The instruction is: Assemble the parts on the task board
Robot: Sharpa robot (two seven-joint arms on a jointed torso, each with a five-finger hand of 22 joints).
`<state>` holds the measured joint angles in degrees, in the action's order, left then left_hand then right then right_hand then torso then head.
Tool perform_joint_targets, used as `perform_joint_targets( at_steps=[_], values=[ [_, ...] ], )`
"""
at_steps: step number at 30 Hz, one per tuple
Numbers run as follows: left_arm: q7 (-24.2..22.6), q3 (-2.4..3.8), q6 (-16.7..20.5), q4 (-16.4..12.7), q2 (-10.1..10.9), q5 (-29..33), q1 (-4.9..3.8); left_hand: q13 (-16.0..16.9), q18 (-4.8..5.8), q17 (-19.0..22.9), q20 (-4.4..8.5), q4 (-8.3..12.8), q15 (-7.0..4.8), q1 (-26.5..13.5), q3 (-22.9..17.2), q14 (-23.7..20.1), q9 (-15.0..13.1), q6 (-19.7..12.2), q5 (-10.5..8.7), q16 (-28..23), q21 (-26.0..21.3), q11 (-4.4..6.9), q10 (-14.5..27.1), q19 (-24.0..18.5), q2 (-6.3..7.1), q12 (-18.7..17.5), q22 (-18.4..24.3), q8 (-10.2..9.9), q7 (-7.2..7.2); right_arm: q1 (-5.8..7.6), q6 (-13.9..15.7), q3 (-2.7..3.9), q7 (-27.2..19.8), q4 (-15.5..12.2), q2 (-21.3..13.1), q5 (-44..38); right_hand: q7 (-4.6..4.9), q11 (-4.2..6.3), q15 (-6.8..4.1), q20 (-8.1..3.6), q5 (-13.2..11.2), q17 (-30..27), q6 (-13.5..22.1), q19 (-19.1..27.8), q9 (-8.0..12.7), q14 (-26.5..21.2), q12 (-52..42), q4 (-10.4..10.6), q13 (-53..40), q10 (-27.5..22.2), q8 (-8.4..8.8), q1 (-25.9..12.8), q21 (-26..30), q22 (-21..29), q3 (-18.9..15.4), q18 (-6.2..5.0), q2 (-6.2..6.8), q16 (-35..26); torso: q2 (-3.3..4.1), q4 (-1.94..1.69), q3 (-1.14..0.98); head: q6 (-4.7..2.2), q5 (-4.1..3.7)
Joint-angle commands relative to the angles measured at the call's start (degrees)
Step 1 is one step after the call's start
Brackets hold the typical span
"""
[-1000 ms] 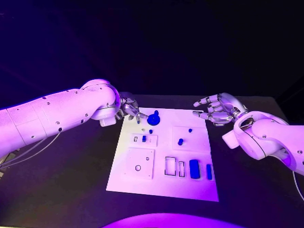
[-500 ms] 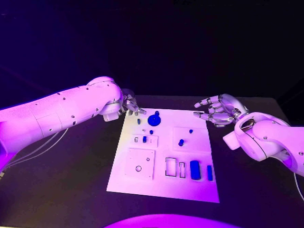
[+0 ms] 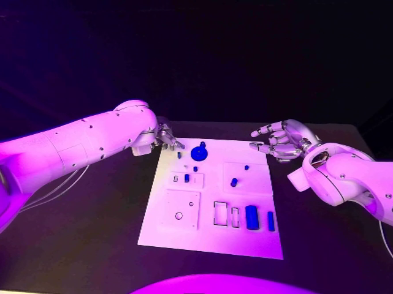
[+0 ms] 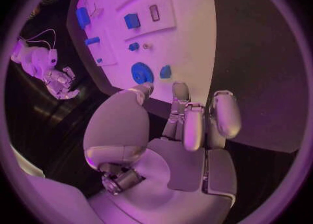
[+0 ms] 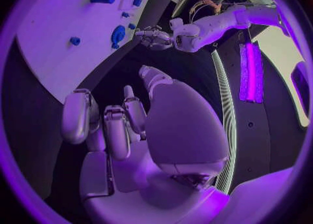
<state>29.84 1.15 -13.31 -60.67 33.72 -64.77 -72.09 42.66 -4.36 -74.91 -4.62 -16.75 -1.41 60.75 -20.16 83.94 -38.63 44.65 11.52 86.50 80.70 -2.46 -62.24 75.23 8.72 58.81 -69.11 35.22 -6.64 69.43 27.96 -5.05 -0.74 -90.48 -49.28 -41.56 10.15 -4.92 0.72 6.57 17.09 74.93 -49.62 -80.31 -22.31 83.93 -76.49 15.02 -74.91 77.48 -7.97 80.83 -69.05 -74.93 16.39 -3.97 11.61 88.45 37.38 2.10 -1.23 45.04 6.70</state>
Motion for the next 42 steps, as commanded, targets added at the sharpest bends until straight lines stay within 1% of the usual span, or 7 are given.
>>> perform_joint_targets(
  at_steps=[1, 8, 16, 29, 35, 38, 42],
  values=[
    [-0.8, -0.02, -1.4, 0.2, -0.4, 0.8, -0.03, 0.1, -0.28, -9.3, -0.37, 0.0, 0.34, 0.5, 0.4, 3.7, 0.1, 0.5, 0.2, -0.2, -0.2, 0.05, -0.1, 0.1, 0.1, 0.2, -0.1, -0.1, 0.03, -0.02, -0.3, 0.02, -0.6, 0.0, 0.1, 0.0, -0.2, -0.08, -0.03, 0.0, 0.2, 11.0, -0.2, 0.5, 0.0, 5.0, 0.3, 0.1, -0.7, -0.3, -0.26, -0.4, 0.3, -1.5, 0.1, -0.74, 0.14, -0.2, -0.08, -0.1, 0.02, 0.07, -0.08],
    [-1.1, -0.44, -1.9, 1.2, -1.1, 2.0, 0.11, 0.3, -0.25, -9.4, -0.39, -0.1, 0.32, 0.5, 0.4, 3.7, 0.1, 0.7, 0.19, -0.1, -0.2, 0.08, -0.2, 0.1, -0.06, 0.5, -0.2, 0.0, 0.06, -0.02, -0.3, 0.02, -0.6, 0.0, 0.2, 0.0, -0.2, -0.08, -0.03, 0.0, 0.2, 11.0, -0.2, 0.5, 0.0, 5.0, 0.3, 0.1, -0.7, -0.3, -0.26, -0.4, 0.3, -1.5, 0.1, -0.74, 0.14, -0.2, -0.05, -0.06, 0.07, 0.11, -0.07],
    [-1.5, -1.09, -2.4, 2.3, -1.7, 3.3, 0.2, 0.8, -0.2, -9.6, -0.41, 0.0, 0.21, 1.0, 0.3, 3.8, 0.3, 1.5, 0.22, 0.1, 0.0, 0.25, -0.6, 0.3, -0.59, 1.0, -0.6, 0.1, 0.26, -0.02, -0.4, 0.02, -0.6, 0.0, 0.2, 0.0, -0.2, -0.07, -0.04, -0.01, 0.2, 11.0, -0.1, 0.5, 0.0, 5.0, 0.3, 0.1, -0.7, -0.3, -0.29, -0.3, 0.3, -1.5, 0.2, -0.74, 0.16, -0.2, -0.08, -0.1, -0.01, 0.2, -0.08],
    [-1.9, -1.44, -2.3, 3.9, -2.6, 4.3, 0.39, 1.0, -0.15, -9.8, -0.36, 0.1, 0.06, 2.2, -0.1, 3.9, 0.6, 2.0, 0.25, 0.2, 0.2, 0.42, -0.8, 0.5, -1.29, 1.3, -0.9, 0.1, 0.44, -0.02, -0.4, 0.02, -0.6, 0.0, 0.3, -0.1, -0.2, -0.07, -0.04, -0.01, 0.2, 11.0, -0.1, 0.5, 0.0, 5.0, 0.3, 0.1, -0.7, -0.3, -0.29, -0.3, 0.3, -1.5, 0.2, -0.74, 0.16, -0.2, -0.09, 0.01, -0.06, 0.27, -0.09],
    [-2.1, -1.48, -1.5, 4.2, -2.8, 4.5, 0.45, 1.0, -0.11, -9.9, -0.23, 0.1, -0.12, 4.5, -1.5, 3.9, 0.9, 2.5, 0.12, 0.3, 0.3, 0.63, -0.9, 0.7, -2.53, 1.5, -1.1, 0.0, 0.66, -0.02, -0.4, 0.02, -0.6, 0.1, 0.3, -0.1, -0.2, -0.07, -0.04, -0.01, 0.2, 11.0, -0.1, 0.5, 0.0, 5.0, 0.3, 0.1, -0.7, -0.3, -0.29, -0.3, 0.3, -1.5, 0.2, -0.74, 0.16, -0.2, -0.12, -0.06, -0.06, 0.28, -0.19],
    [-2.3, -1.48, -1.6, 4.3, -2.8, 4.7, 0.46, 1.0, -0.08, -10.0, -0.03, 0.3, -0.41, 7.6, -3.5, 4.0, 0.6, 2.9, 0.07, 0.4, 0.4, 0.98, -1.0, 0.8, -3.27, 1.7, -1.4, 0.6, 1.05, -0.02, -0.5, 0.02, -0.6, 0.1, 0.3, -0.1, -0.2, -0.07, -0.04, -0.01, 0.2, 11.0, -0.1, 0.5, 0.0, 5.0, 0.3, 0.1, -0.7, -0.3, -0.29, -0.3, 0.3, -1.5, 0.2, -0.74, 0.16, -0.2, -0.12, -0.06, -0.08, 0.36, -0.22],
    [-2.6, -1.48, -2.1, 4.4, -2.9, 4.9, 0.46, 0.7, -0.04, -10.1, 0.21, 0.8, -0.71, 11.0, -6.0, 4.0, -0.1, 2.9, -0.05, 0.5, 0.4, 1.31, -1.1, 0.8, -3.4, 1.7, -1.6, 1.4, 1.41, -0.02, -0.5, 0.02, -0.6, 0.1, 0.3, -0.1, -0.2, -0.07, -0.04, -0.01, 0.2, 11.0, -0.1, 0.5, 0.0, 5.0, 0.3, 0.1, -0.7, -0.3, -0.29, -0.3, 0.3, -1.5, 0.2, -0.74, 0.16, -0.2, -0.1, -0.05, -0.07, 0.4, -0.22]
  ],
)
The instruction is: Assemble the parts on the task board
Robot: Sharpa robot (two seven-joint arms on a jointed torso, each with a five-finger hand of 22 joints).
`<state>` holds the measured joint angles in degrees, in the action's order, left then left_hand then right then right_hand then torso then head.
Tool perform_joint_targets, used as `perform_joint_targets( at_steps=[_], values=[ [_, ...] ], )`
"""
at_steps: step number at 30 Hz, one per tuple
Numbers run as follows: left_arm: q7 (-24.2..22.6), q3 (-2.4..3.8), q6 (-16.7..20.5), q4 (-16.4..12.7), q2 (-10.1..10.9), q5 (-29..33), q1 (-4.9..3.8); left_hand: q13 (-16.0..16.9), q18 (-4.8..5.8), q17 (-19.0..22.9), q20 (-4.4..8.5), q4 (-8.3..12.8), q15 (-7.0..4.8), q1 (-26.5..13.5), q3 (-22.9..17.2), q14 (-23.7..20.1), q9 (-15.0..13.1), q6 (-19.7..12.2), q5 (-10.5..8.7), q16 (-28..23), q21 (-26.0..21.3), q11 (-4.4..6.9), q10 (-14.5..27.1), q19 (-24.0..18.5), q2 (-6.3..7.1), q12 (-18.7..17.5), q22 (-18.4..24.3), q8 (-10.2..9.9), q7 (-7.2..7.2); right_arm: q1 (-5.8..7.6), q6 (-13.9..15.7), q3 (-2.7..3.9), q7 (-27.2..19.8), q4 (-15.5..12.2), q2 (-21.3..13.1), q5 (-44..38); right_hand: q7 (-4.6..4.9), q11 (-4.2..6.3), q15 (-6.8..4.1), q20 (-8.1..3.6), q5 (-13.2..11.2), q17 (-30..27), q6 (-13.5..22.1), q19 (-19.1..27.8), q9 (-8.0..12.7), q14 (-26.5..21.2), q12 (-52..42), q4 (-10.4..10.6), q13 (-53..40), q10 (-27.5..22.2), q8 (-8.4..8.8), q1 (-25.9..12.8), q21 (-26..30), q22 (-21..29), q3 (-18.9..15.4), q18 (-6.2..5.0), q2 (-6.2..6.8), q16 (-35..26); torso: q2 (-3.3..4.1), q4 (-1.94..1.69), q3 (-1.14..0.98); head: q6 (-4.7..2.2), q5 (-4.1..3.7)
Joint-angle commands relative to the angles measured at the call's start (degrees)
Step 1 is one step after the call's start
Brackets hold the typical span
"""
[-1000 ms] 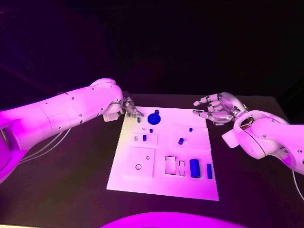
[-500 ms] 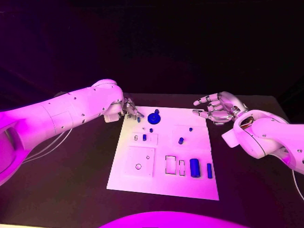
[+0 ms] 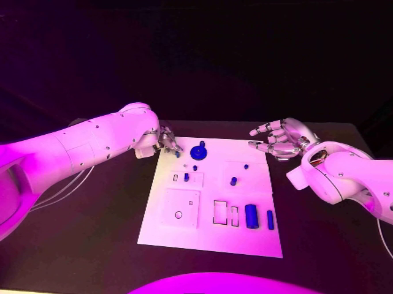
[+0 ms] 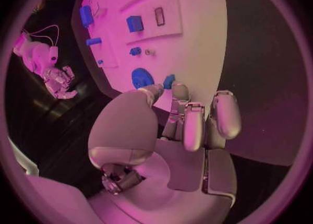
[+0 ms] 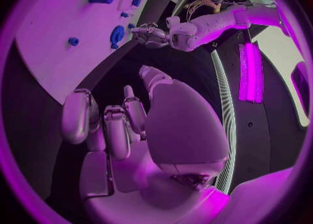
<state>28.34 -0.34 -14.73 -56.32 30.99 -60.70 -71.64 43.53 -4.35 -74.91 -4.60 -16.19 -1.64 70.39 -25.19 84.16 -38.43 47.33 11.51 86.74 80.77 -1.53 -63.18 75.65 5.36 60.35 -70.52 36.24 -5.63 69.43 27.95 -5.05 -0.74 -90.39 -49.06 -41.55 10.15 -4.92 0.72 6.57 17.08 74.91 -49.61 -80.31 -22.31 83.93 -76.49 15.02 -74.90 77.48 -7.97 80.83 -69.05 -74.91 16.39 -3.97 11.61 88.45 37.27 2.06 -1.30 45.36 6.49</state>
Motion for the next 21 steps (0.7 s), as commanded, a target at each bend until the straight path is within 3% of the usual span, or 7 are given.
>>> perform_joint_targets(
  at_steps=[1, 12, 21],
  values=[
    [-1.2, 0.01, -0.9, 0.1, -0.2, 0.8, 0.01, -0.1, -0.04, -10.1, 0.23, 0.3, -0.51, 1.8, -1.4, 3.8, -0.4, 0.3, -0.07, 0.3, 0.4, 0.43, -0.2, 0.4, 0.0, 0.2, -0.2, 0.5, 0.46, -0.03, -0.5, 0.02, -0.6, 0.0, 0.1, -0.1, -0.2, -0.07, -0.04, -0.01, 0.2, 11.0, -0.1, 0.5, 0.0, 5.0, 0.3, 0.1, -0.7, -0.3, -0.29, -0.3, 0.3, -1.5, 0.2, -0.74, 0.16, -0.2, 0.02, -0.01, 0.0, 0.07, -0.01],
    [-1.5, 0.0, -1.6, 0.4, -0.1, 1.0, 0.02, 0.3, 0.09, -10.7, 0.7, 1.9, -1.01, 6.1, -7.0, 4.1, -2.0, 0.7, -0.37, 0.7, 0.6, 1.03, -1.7, 0.8, 0.65, 0.5, -0.9, 1.6, 1.07, -0.03, -0.6, 0.02, -0.6, 0.1, 0.2, -0.1, -0.21, -0.06, -0.04, -0.01, 0.3, 11.1, -0.2, 0.4, 0.0, 5.0, 0.2, 0.1, -0.7, -0.3, -0.33, -0.3, 0.3, -1.5, 0.3, -0.73, 0.16, -0.2, -0.01, -0.06, 0.0, 0.18, 0.14],
    [-2.1, 0.02, -0.3, -1.0, 1.3, 1.3, 0.09, 0.5, 0.22, -11.0, 0.79, 5.9, -1.04, 6.4, -17.0, 4.3, -4.4, 0.5, -0.12, 0.9, 1.0, 0.99, -2.9, 1.2, 3.5, 0.3, -1.6, 2.6, 0.85, -0.03, -0.5, 0.02, -0.6, 0.1, 0.2, -0.1, -0.21, -0.06, -0.04, -0.01, 0.3, 11.1, -0.2, 0.4, 0.0, 5.0, 0.2, 0.1, -0.7, -0.3, -0.33, -0.3, 0.3, -1.5, 0.3, -0.73, 0.16, -0.2, -0.06, -0.09, 0.01, 0.11, 0.23]
  ],
)
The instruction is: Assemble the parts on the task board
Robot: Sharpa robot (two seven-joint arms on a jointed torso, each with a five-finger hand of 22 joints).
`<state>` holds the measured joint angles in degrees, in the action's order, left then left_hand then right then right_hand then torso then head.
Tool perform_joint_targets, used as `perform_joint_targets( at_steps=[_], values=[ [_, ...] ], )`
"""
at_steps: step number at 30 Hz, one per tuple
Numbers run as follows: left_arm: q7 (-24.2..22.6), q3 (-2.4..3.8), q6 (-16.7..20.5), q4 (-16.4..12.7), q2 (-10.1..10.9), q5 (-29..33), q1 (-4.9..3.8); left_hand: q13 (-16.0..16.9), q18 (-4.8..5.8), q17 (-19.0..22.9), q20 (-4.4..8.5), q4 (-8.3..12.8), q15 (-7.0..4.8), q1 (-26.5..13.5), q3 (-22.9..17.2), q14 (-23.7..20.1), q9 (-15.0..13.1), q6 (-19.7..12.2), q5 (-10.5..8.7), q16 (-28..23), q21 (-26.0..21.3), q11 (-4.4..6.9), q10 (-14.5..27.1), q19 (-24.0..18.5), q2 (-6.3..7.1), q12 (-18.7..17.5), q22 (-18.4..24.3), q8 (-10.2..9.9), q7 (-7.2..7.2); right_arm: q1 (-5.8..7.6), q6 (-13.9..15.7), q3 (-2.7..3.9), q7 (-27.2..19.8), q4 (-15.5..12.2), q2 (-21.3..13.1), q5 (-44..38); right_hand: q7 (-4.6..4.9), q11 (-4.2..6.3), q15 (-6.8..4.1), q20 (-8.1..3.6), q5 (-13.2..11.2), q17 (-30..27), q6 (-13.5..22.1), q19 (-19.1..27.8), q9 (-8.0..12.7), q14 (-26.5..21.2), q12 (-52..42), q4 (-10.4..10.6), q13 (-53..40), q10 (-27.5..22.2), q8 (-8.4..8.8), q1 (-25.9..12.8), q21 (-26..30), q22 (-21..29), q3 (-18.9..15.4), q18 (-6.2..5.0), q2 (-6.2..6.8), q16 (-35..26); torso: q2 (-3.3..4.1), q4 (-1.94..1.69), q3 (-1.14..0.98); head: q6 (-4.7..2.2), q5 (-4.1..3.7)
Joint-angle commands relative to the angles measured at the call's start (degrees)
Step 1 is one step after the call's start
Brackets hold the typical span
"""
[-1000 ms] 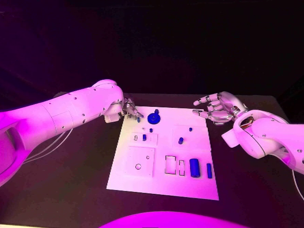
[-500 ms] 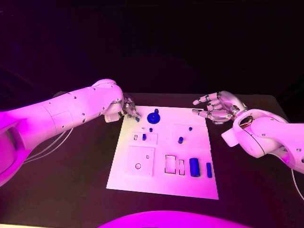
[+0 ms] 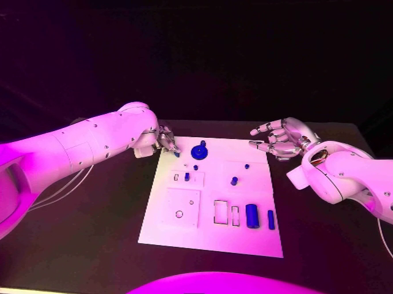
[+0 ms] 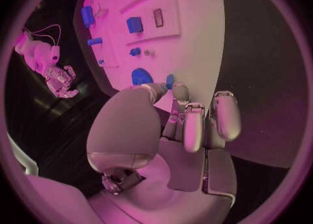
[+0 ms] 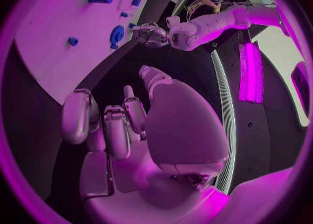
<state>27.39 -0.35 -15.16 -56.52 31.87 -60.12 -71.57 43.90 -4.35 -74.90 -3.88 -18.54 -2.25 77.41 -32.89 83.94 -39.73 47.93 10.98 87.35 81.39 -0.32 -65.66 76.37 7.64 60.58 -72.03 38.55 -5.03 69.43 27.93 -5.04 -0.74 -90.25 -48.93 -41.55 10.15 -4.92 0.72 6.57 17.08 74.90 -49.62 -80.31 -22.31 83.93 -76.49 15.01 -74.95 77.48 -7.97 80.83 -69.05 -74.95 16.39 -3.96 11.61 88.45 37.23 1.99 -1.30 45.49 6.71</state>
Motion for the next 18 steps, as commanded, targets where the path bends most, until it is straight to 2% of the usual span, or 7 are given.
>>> perform_joint_targets(
  at_steps=[1, 8, 13, 18],
  values=[
    [-1.3, 0.03, 0.4, -1.3, 0.8, 0.8, 0.03, 0.3, 0.24, -11.1, 0.08, 8.7, -0.43, -0.8, -10.3, 4.5, -3.3, 0.0, 0.52, 0.3, 0.5, -0.21, -0.6, 0.6, 1.65, 0.2, -0.3, 0.4, 0.24, -0.03, -0.5, 0.01, -0.6, 0.0, 0.0, -0.1, -0.21, -0.06, -0.04, -0.01, 0.3, 11.1, -0.2, 0.4, 0.0, 5.0, 0.2, 0.1, -0.6, -0.3, -0.33, -0.3, 0.3, -1.5, 0.3, -0.73, 0.16, -0.2, -0.05, -0.03, 0.0, 0.0, 0.02],
    [-1.7, 0.2, 2.4, -7.4, 4.6, 0.0, 0.02, 1.8, 0.55, -12.2, 0.27, 11.3, -0.67, -2.5, -14.8, 5.0, -4.4, 1.1, 1.83, 1.0, 1.3, 0.02, -2.3, 1.7, 4.08, 1.2, -1.8, 0.8, 0.39, -0.03, -0.4, 0.01, -0.7, 0.1, -0.2, -0.1, -0.21, -0.06, -0.04, -0.01, 0.3, 11.1, -0.2, 0.4, 0.0, 5.0, 0.2, 0.1, -0.6, -0.3, -0.33, -0.3, 0.3, -1.5, 0.3, -0.73, 0.16, -0.2, -0.15, -0.12, 0.01, 0.15, 0.36],
    [-1.2, 0.46, 3.4, -13.0, 7.9, 0.1, -0.02, 2.9, 0.79, -13.1, 0.54, 12.3, -0.96, -3.6, -16.3, 5.4, -4.7, 2.1, 2.87, 1.5, 1.9, 0.33, -3.7, 2.6, 5.14, 2.0, -2.9, 0.8, 0.68, -0.03, -0.3, 0.0, -0.7, 0.2, -0.3, -0.1, -0.21, -0.06, -0.05, -0.02, 0.3, 11.0, -0.2, 0.4, 0.0, 5.0, 0.3, 0.2, -0.6, -0.3, -0.39, -0.3, 0.4, -1.4, 0.4, -0.75, 0.17, -0.2, -0.24, -0.19, 0.01, 0.17, 0.39],
    [-0.7, 0.53, 3.4, -17.1, 10.1, -0.1, -0.01, 3.3, 0.76, -13.4, 0.62, 12.6, -1.04, -3.9, -16.7, 5.4, -4.7, 2.4, 3.2, 1.6, 1.8, 0.42, -4.1, 2.6, 5.44, 2.2, -2.9, 0.8, 0.77, -0.03, -0.2, 0.0, -0.7, 0.2, -0.4, -0.1, -0.21, -0.06, -0.05, -0.02, 0.3, 11.0, -0.2, 0.4, 0.0, 5.0, 0.3, 0.2, -0.6, -0.3, -0.39, -0.3, 0.4, -1.4, 0.4, -0.75, 0.17, -0.2, -0.22, -0.28, 0.07, 0.26, 0.38]
  ],
)
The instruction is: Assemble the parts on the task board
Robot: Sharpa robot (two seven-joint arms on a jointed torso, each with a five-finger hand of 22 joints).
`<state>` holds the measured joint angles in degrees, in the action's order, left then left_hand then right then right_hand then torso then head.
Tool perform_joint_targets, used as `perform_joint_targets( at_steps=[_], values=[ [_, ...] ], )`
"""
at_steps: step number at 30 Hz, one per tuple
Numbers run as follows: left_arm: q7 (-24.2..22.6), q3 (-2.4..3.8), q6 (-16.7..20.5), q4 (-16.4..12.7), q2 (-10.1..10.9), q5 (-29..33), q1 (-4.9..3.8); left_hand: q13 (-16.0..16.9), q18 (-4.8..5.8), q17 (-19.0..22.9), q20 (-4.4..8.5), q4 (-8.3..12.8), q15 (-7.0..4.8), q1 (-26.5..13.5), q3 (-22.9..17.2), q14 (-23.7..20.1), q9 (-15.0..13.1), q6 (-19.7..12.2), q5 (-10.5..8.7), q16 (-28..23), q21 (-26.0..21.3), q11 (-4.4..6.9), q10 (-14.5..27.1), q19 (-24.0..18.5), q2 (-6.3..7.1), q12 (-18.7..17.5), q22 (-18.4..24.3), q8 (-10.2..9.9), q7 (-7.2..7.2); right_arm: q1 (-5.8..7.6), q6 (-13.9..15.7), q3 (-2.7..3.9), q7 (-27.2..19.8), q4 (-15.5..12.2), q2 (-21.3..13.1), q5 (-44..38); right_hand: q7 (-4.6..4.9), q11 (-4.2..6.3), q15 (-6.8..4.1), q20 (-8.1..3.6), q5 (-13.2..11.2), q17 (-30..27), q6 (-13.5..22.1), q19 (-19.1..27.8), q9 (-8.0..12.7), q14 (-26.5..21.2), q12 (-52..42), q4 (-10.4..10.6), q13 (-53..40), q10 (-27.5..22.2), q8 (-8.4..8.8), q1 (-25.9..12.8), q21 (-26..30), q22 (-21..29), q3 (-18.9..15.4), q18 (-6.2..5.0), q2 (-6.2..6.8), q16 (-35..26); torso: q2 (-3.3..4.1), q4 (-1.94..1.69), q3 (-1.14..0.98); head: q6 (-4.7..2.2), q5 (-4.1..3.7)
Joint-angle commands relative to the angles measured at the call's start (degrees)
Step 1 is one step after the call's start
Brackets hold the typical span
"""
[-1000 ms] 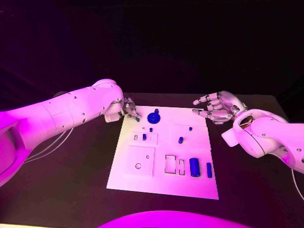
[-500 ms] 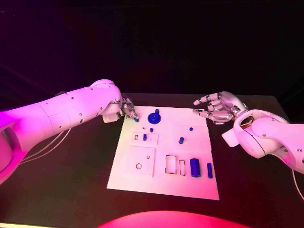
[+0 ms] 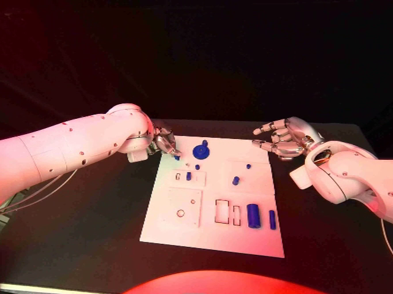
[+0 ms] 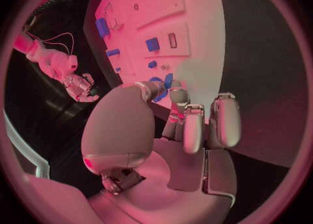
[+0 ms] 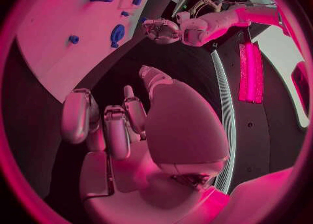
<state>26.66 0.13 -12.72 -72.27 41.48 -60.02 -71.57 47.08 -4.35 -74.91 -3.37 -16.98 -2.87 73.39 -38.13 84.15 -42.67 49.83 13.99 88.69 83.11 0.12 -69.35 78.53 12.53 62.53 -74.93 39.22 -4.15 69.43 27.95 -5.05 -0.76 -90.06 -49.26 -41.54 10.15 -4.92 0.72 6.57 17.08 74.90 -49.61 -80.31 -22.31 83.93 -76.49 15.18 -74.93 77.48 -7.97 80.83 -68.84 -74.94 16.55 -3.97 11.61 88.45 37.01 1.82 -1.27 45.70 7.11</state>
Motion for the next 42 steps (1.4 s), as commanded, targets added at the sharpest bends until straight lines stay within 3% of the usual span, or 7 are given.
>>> perform_joint_targets(
  at_steps=[1, 7, 12, 23, 42],
  values=[
    [0.2, 0.05, 0.8, -2.1, 0.9, -0.3, 0.0, 0.2, 0.76, -13.4, 0.13, 11.1, -0.46, 0.1, -11.6, 5.3, -1.8, 0.6, 0.32, 0.3, 0.1, 0.01, -0.6, 0.4, 0.64, 0.3, 0.1, 0.1, -0.08, -0.03, -0.3, 0.01, -0.6, 0.0, -0.1, -0.1, -0.22, -0.06, -0.05, -0.02, 0.3, 11.0, -0.2, 0.4, 0.0, 5.0, 0.3, 0.0, -0.6, -0.3, -0.39, -0.3, 0.2, -1.4, 0.2, -0.75, 0.17, -0.2, 0.03, -0.1, 0.05, 0.02, 0.03],
    [0.6, -0.08, 1.0, -4.6, 2.0, -2.3, 0.29, 0.4, 0.77, -13.5, 0.18, 11.3, -0.51, -0.1, -11.8, 5.3, -1.8, 0.8, 0.52, 0.4, 0.2, 0.06, -0.8, 0.5, 0.78, 0.4, 0.0, 0.1, -0.03, -0.03, -0.3, 0.01, -0.6, 0.0, -0.1, -0.1, -0.22, -0.06, -0.05, -0.02, 0.3, 11.0, -0.2, 0.4, 0.0, 5.0, 0.3, 0.0, -0.6, -0.3, -0.39, -0.3, 0.2, -1.4, 0.2, -0.75, 0.17, -0.2, 0.03, 0.03, -0.01, 0.07, 0.33],
    [1.1, -0.27, 1.6, -6.4, 2.4, -4.3, 1.07, 0.9, 0.83, -13.6, 0.24, 11.3, -0.56, -0.4, -12.1, 5.3, -1.9, 1.0, 0.73, 0.4, 0.3, 0.13, -1.2, 0.7, 0.88, 0.7, -0.3, 0.1, 0.05, -0.04, -0.2, 0.01, -0.5, -0.1, -0.2, -0.1, -0.22, -0.05, -0.05, -0.03, 0.3, 11.0, -0.2, 0.5, 0.0, 5.0, 0.3, 0.0, -0.6, -0.3, -0.41, -0.3, 0.3, -1.4, 0.3, -0.76, 0.23, -0.2, 0.13, 0.06, 0.0, 0.21, 0.35],
    [2.1, -0.54, 0.8, -7.6, 2.5, -5.4, 2.68, 1.1, 0.89, -13.6, 0.32, 11.5, -0.65, -0.7, -12.4, 5.3, -2.0, 1.2, 1.08, 0.4, 0.4, 0.23, -1.6, 0.9, 1.12, 0.9, -0.5, 0.1, 0.15, -0.04, -0.1, 0.01, -0.5, 0.0, -0.4, -0.2, -0.22, -0.05, -0.05, -0.03, 0.3, 11.0, -0.2, 0.5, 0.0, 5.0, 0.3, 0.0, -0.6, -0.3, -0.41, -0.3, 0.3, -1.4, 0.3, -0.76, 0.23, -0.2, 0.11, 0.05, -0.05, 0.69, 0.35],
    [2.6, -0.64, -0.6, -8.7, 3.0, -6.5, 3.36, 1.3, 0.92, -13.6, 0.4, 11.7, -0.73, -0.9, -12.6, 5.4, -2.0, 1.4, 1.46, 0.4, 0.5, 0.32, -1.8, 1.0, 1.36, 1.0, -0.7, 0.0, 0.23, -0.04, -0.2, 0.01, -0.6, 0.0, -0.5, -0.2, -0.22, -0.05, -0.05, -0.03, 0.3, 11.0, -0.2, 0.5, 0.0, 5.0, 0.3, 0.0, -0.6, -0.3, -0.41, -0.3, 0.3, -1.4, 0.3, -0.76, 0.23, -0.2, 0.11, 0.02, 0.03, 1.05, 0.46]
  ],
)
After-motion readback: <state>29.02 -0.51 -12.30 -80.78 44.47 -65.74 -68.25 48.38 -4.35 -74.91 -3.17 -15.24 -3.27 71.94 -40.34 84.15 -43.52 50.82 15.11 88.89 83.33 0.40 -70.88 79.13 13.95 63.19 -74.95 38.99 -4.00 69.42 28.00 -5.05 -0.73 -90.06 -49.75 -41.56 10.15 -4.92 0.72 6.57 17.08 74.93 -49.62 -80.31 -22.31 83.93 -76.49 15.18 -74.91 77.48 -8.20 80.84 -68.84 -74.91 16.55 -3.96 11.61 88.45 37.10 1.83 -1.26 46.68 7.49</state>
